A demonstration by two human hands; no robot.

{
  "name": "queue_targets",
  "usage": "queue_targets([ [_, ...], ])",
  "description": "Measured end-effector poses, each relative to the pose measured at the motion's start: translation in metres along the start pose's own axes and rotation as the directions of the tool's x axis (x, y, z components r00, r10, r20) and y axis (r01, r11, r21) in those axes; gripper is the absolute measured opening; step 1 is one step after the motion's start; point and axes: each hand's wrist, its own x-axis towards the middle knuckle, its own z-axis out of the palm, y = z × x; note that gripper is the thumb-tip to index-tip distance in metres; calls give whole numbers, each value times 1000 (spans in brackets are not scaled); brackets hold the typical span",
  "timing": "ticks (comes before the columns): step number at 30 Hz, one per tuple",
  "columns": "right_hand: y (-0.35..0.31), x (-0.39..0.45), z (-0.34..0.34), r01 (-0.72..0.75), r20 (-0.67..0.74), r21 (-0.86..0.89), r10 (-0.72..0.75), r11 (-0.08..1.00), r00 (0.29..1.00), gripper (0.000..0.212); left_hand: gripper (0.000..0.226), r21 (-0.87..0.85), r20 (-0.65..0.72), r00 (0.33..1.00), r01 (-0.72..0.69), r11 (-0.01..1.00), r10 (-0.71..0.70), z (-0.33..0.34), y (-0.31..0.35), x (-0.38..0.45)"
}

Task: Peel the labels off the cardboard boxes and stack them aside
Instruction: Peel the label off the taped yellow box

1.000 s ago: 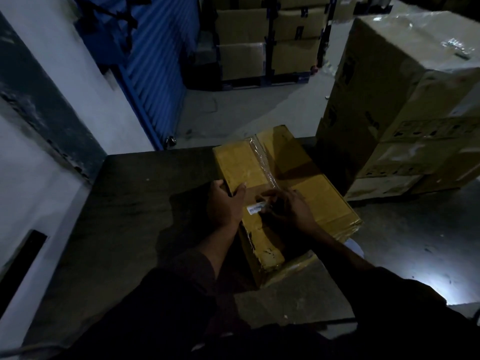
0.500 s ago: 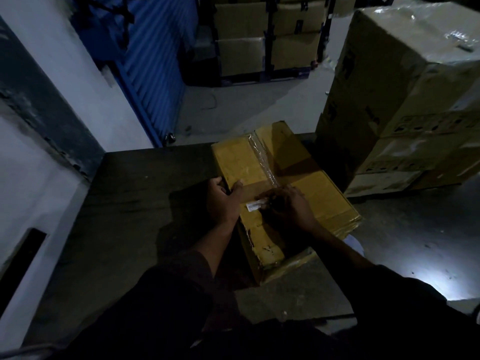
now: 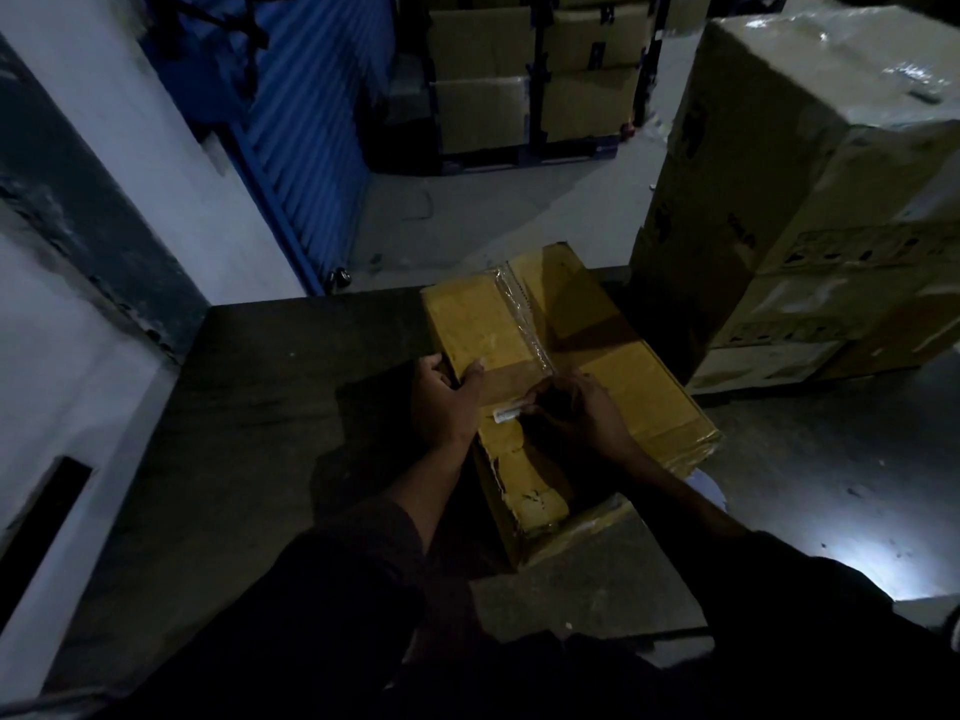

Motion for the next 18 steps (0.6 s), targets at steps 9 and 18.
queue_targets([
  [9, -6, -1, 1, -47, -4, -149, 47, 988, 999, 17, 61, 12, -11, 1000, -14, 1000, 15, 0, 0, 0],
  [18, -11, -16, -6, -70, -23, 166, 75, 984, 997, 19, 64, 23, 12, 1000, -14, 1000, 14, -1, -1, 2],
])
